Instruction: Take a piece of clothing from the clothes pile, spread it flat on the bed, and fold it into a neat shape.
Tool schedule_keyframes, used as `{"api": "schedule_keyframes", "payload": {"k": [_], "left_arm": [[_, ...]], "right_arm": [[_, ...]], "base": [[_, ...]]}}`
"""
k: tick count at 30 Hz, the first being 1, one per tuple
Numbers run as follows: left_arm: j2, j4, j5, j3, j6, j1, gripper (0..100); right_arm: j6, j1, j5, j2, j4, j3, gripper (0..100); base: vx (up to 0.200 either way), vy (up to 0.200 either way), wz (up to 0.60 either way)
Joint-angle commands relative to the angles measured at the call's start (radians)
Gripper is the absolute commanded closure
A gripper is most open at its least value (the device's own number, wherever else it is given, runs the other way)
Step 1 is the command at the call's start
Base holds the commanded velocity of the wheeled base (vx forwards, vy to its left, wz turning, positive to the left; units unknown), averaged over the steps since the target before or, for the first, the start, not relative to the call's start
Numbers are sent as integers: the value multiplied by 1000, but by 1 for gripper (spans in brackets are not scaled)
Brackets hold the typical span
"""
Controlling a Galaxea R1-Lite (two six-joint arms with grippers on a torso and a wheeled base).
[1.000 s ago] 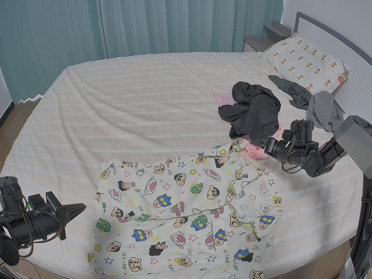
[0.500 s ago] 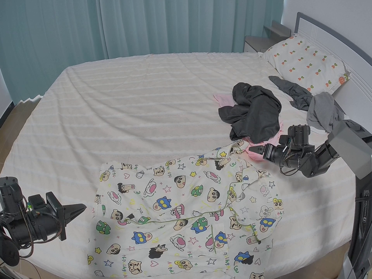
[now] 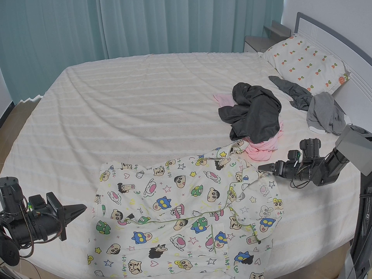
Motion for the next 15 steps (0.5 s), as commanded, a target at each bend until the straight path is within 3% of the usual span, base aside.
{"api": "schedule_keyframes", "payload": {"k": [1, 7, 8, 15], "left_arm": [[3, 0, 0, 0, 0, 0, 100], [5, 0, -2, 0, -2, 0, 100], [5, 0, 0, 0, -2, 0, 100], [5, 0, 0, 0, -2, 0, 100]], "right_arm": [[-1, -17, 43, -14, 3, 41, 0], [-2, -21, 59, 8, 11, 43, 0], [-2, -26, 76, 6, 14, 49, 100], [-22, -43, 122, 0, 11, 95, 100]], "base": [[0, 0, 0], [0, 0, 0], [0, 0, 0], [0, 0, 0]]}}
